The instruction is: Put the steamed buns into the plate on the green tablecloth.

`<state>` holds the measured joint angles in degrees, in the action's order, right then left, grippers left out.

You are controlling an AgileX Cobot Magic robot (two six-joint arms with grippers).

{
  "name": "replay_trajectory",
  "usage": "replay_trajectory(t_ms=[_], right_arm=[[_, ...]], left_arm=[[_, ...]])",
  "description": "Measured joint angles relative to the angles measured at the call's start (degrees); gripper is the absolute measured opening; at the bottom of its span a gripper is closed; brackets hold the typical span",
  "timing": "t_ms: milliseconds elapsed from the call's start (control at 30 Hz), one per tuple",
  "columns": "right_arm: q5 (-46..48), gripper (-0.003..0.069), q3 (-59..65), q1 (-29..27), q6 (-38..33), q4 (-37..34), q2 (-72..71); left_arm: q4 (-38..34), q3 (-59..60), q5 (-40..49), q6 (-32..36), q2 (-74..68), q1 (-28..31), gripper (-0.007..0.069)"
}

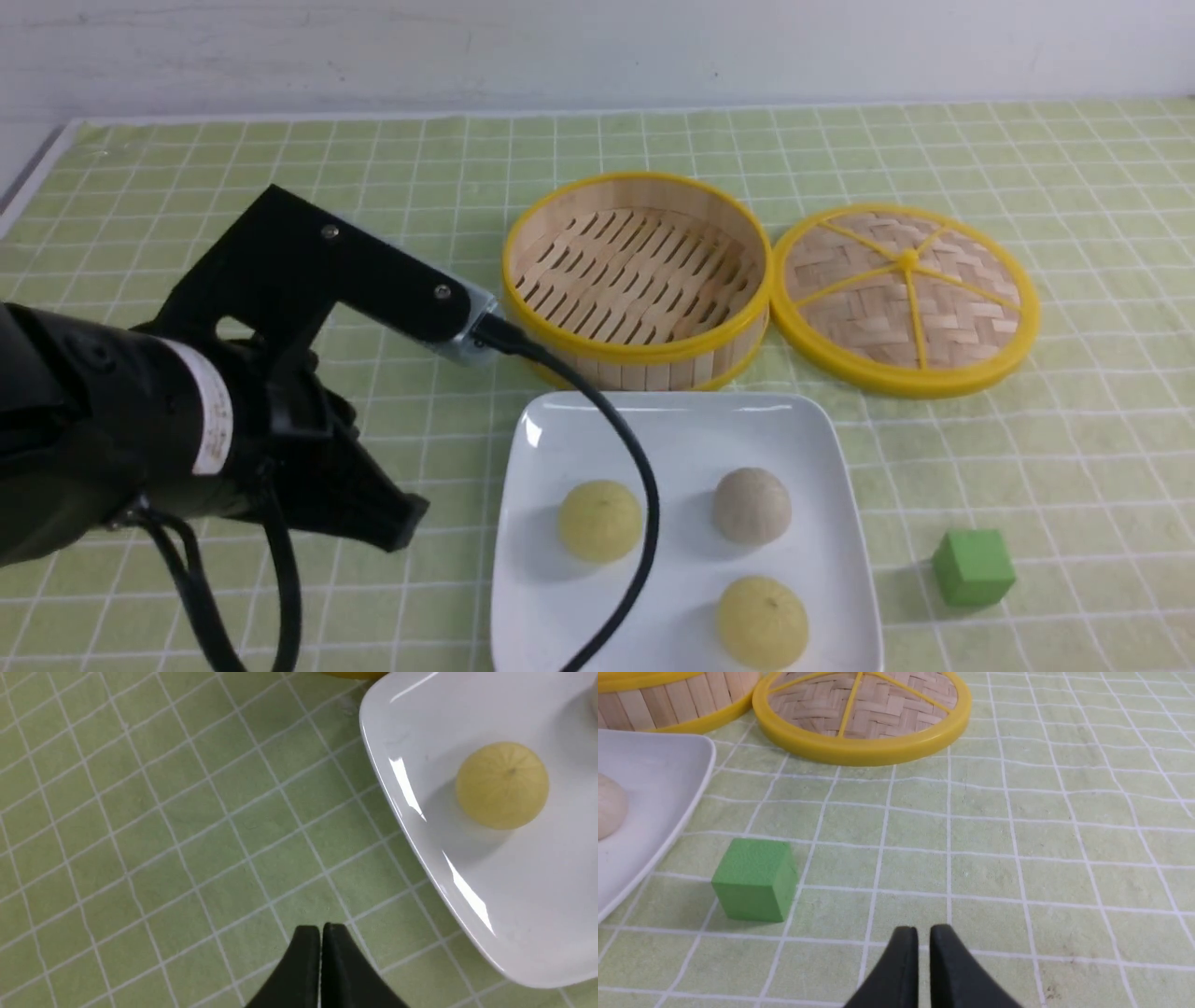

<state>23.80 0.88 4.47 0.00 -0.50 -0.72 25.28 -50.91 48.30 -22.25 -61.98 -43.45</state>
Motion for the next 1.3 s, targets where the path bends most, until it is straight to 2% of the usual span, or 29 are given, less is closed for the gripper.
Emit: replay_trajectory(t_ms=[167, 200, 300, 367, 400, 467, 500, 533, 567, 700, 867, 1300], right_arm=[[0.00, 0.0071, 0.00, 0.00, 0.00, 0.00, 0.00], [0.00, 0.0074, 0.00, 0.00, 0.00, 0.00, 0.00], [0.00, 0.0078, 0.00, 0.00, 0.00, 0.00, 0.00], [0.00, 0.0080, 0.00, 0.00, 0.00, 0.00, 0.00], [0.00, 0.0080, 0.00, 0.00, 0.00, 0.00, 0.00], [0.00, 0.0083, 0.00, 0.00, 0.00, 0.04, 0.00], [0.00, 0.0084, 0.00, 0.00, 0.00, 0.04, 0.00], [0.00, 0.0084, 0.00, 0.00, 0.00, 0.04, 0.00], [0.00, 0.0086, 0.00, 0.00, 0.00, 0.04, 0.00], [0.00, 0.0091, 0.00, 0.00, 0.00, 0.04, 0.00], [0.00, 0.0093, 0.00, 0.00, 0.00, 0.04, 0.00], [0.00, 0.0106, 0.00, 0.00, 0.00, 0.18, 0.00]], left_arm=[[0.72, 2.08, -2.58, -5.27, 6.09, 0.00, 0.0035], [0.69, 5.77, -7.84, -5.72, 11.63, 0.93, 0.0036], [-1.27, 12.29, -16.07, -3.21, 21.80, 5.14, 0.0037], [-4.75, 17.89, -20.68, 0.97, 28.88, 10.73, 0.0038], [-4.75, 18.45, -21.08, 1.48, 28.88, 11.38, 0.0038], [-11.08, 26.02, -25.75, 9.15, 36.37, 20.32, 0.0043], [-11.95, 26.60, -26.09, 9.76, 37.41, 21.01, 0.0043], [-13.46, 29.53, -27.67, 11.99, 39.43, 24.39, 0.0045], [-15.92, 34.69, -29.98, 15.74, 44.07, 29.87, 0.0048], [-16.95, 43.07, -31.19, 16.77, 54.45, 38.13, 0.0054], [-15.80, 50.25, -29.89, 13.15, 62.00, 44.53, 0.0055], [-15.12, 52.41, -27.13, 11.08, 62.61, 45.67, 0.0067]])
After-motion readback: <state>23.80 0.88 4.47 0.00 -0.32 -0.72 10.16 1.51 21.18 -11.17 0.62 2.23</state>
